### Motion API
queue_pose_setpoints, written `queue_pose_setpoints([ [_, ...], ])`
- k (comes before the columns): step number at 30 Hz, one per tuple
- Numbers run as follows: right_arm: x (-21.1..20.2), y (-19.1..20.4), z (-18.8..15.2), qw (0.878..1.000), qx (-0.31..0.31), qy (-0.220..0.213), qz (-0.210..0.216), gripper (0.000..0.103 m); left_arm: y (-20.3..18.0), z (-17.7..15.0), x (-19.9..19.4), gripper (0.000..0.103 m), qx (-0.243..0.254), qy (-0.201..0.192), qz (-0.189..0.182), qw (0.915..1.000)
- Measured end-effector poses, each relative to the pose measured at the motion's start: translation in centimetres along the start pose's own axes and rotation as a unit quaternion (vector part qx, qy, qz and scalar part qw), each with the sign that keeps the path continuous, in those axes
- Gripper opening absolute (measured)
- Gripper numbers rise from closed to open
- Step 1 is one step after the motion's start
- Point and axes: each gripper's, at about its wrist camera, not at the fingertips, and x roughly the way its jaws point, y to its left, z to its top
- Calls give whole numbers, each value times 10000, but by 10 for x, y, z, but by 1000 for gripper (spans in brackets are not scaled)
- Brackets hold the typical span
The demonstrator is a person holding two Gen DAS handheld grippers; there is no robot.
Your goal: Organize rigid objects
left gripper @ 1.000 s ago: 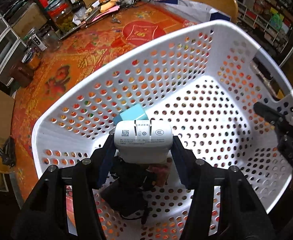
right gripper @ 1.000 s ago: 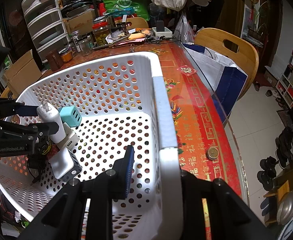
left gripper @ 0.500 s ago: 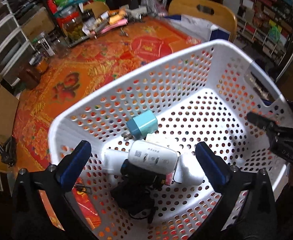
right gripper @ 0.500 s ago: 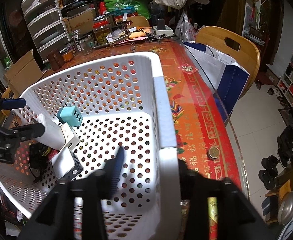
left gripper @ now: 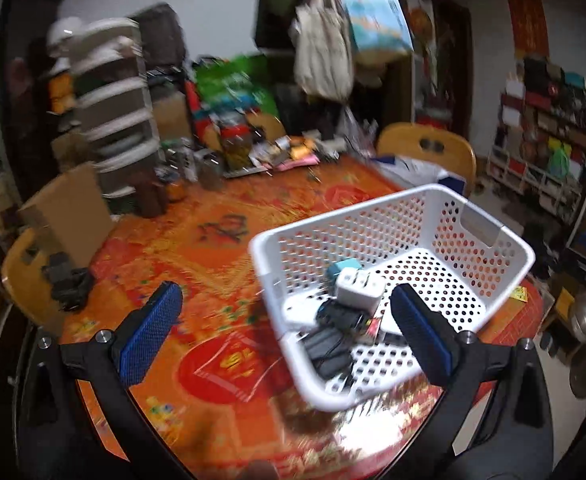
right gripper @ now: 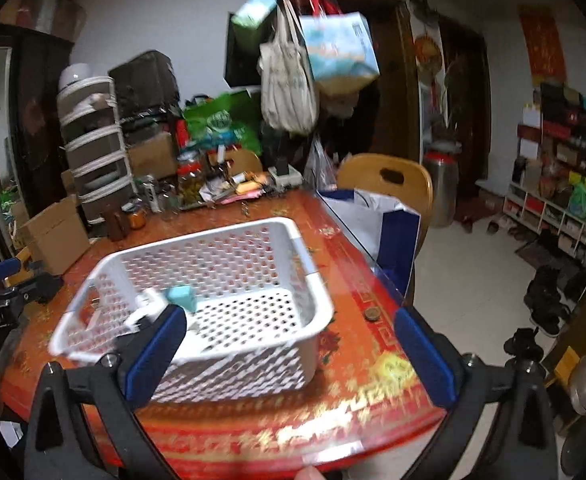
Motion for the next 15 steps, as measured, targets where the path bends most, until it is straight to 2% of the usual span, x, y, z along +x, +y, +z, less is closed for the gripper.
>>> queue_pose_setpoints([
  [4,-51,26,-9,9997,-107,-145,174,103,14,-26,-70,103,-132,-441,196,9987],
  [6,-76,40,-15,9991,-250,-268,211,103,17,-39,-97,103,-160,-552,435,9974],
  [8,-96,54,-21,9979,-437,-314,354,103,17,-51,-116,103,-196,-579,351,9975],
  [11,-110,67,-29,9960,-591,-320,587,103,13,-59,-126,103,-300,-495,122,9982],
  [15,-103,75,-34,9958,-717,-77,571,103,1,-61,-119,103,-308,-271,46,9991],
])
